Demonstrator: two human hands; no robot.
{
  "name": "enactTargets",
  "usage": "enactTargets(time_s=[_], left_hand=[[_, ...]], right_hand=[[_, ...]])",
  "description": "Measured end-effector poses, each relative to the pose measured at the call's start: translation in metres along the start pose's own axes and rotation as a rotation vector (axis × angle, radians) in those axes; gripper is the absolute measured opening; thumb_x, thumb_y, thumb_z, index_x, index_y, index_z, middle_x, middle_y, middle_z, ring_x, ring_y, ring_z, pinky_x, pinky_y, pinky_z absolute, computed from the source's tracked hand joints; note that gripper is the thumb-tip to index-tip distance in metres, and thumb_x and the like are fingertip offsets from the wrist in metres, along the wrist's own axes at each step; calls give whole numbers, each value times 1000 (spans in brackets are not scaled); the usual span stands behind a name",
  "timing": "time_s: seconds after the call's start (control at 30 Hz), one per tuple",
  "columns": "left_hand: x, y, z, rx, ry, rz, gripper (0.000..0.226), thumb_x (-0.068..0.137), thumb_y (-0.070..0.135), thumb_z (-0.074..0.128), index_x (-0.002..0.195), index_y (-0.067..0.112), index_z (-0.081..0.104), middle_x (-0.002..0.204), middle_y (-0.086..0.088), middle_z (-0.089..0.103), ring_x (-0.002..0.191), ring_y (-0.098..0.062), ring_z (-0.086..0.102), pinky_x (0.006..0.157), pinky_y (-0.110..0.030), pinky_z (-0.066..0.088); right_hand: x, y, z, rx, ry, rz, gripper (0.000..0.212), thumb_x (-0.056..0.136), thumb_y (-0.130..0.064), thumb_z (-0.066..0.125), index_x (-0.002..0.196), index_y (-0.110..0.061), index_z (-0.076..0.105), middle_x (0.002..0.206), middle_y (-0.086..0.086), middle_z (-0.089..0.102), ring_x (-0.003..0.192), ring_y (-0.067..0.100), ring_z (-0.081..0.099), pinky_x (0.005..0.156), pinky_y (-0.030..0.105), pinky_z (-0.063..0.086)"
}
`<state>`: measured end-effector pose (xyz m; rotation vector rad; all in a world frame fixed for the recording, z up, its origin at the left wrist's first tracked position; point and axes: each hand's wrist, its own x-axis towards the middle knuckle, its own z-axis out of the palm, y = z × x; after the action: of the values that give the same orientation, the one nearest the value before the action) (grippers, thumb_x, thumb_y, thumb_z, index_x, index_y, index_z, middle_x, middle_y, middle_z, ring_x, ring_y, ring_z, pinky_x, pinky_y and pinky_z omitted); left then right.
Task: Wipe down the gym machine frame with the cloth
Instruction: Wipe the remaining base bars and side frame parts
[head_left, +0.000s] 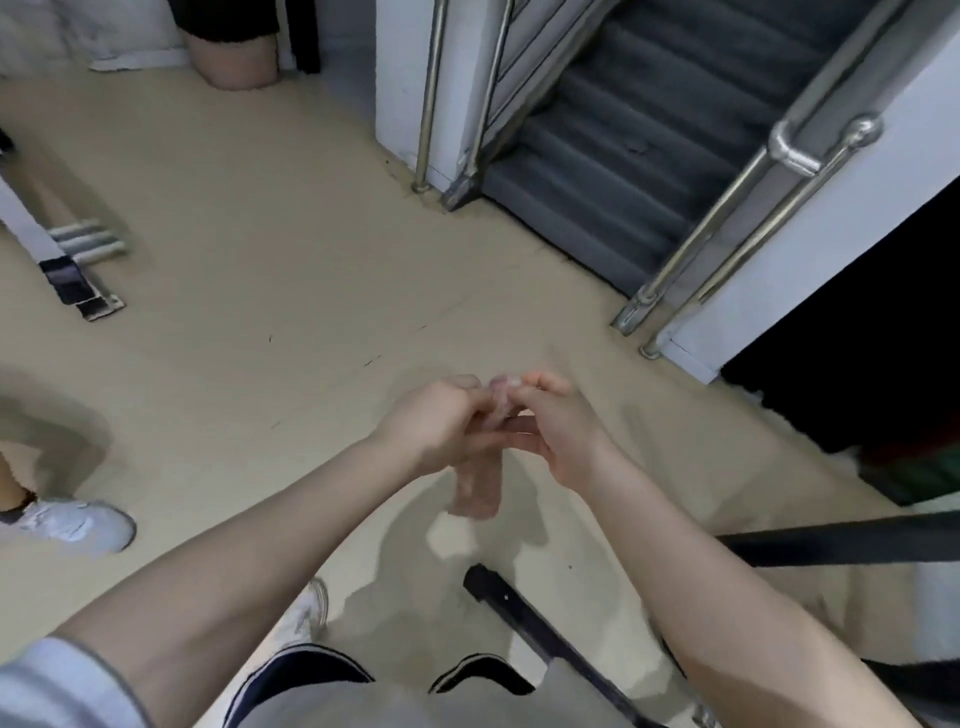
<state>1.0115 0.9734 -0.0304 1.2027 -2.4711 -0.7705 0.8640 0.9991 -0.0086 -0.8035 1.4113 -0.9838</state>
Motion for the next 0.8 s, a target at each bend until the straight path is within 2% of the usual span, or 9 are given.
enactTargets(time_s=[0.07, 0.13, 0.27, 0.37, 0.47, 0.53, 0.67, 0.73, 0.8], left_hand=[[28, -30, -26, -1, -33, 48, 29, 87, 47, 59, 87, 18, 57, 78, 7, 45, 78, -18, 54, 63, -28, 37], [58, -57, -48, 31, -65, 89, 27, 86, 44, 60, 77, 21, 50, 72, 11, 42, 74, -16, 49, 61, -28, 34], [122, -93, -80, 38, -160, 132, 25, 86, 42, 61, 77, 21, 50, 77, 9, 45, 74, -14, 47, 66, -31, 42], [180, -110, -95, 28, -192, 199, 30, 85, 38, 63, 72, 21, 43, 71, 10, 41, 72, -15, 44, 66, -34, 40], [249, -121, -103, 18, -214, 271, 31, 86, 32, 65, 71, 16, 44, 68, 10, 39, 71, -17, 42, 66, -36, 38], [302, -123, -103, -11, -227, 315, 26, 85, 25, 68, 72, 11, 50, 70, 5, 44, 71, -17, 42, 65, -34, 35], [417, -115, -102, -75, -229, 392, 25, 81, 16, 72, 69, 11, 51, 68, 4, 45, 67, -16, 42, 59, -29, 28], [476, -104, -104, -107, -232, 391, 22, 80, 15, 73, 71, 4, 56, 71, 0, 49, 69, -17, 45, 61, -30, 31], [530, -90, -102, -131, -251, 407, 22, 80, 16, 73, 71, 6, 56, 72, -3, 51, 69, -18, 46, 59, -25, 33]], right_hand=[[30, -15, 18, 16, 86, 13, 15, 72, 6, 49, 84, -1, 54, 65, 11, 68, 65, 28, 69, 62, 35, 58], [59, -30, 32, 16, 150, -11, 14, 78, 5, 45, 87, -4, 50, 63, 12, 66, 65, 26, 69, 64, 35, 58], [111, -59, 41, -72, 305, -97, 21, 83, 3, 44, 84, -17, 46, 61, 4, 61, 52, 10, 62, 51, 21, 50], [154, -80, 26, -167, 406, -184, 27, 83, 7, 39, 80, -19, 46, 64, 10, 52, 49, 13, 54, 49, 23, 47], [203, -101, -7, -223, 478, -225, 31, 84, 8, 36, 74, -16, 51, 68, 15, 53, 53, 17, 53, 51, 26, 47], [240, -117, -36, -255, 473, -226, 35, 83, 10, 36, 67, -15, 55, 68, 11, 56, 58, 19, 53, 52, 24, 46], [317, -156, -103, -355, 514, -217, 40, 80, 11, 40, 61, -17, 61, 65, 5, 60, 60, 16, 53, 59, 26, 45], [347, -180, -140, -476, 526, -203, 36, 81, 10, 45, 65, -17, 63, 66, 2, 61, 60, 12, 53, 61, 21, 44], [370, -201, -176, -713, 506, -221, 27, 84, 6, 49, 77, -11, 69, 71, -2, 62, 63, 7, 51, 58, 9, 38]])
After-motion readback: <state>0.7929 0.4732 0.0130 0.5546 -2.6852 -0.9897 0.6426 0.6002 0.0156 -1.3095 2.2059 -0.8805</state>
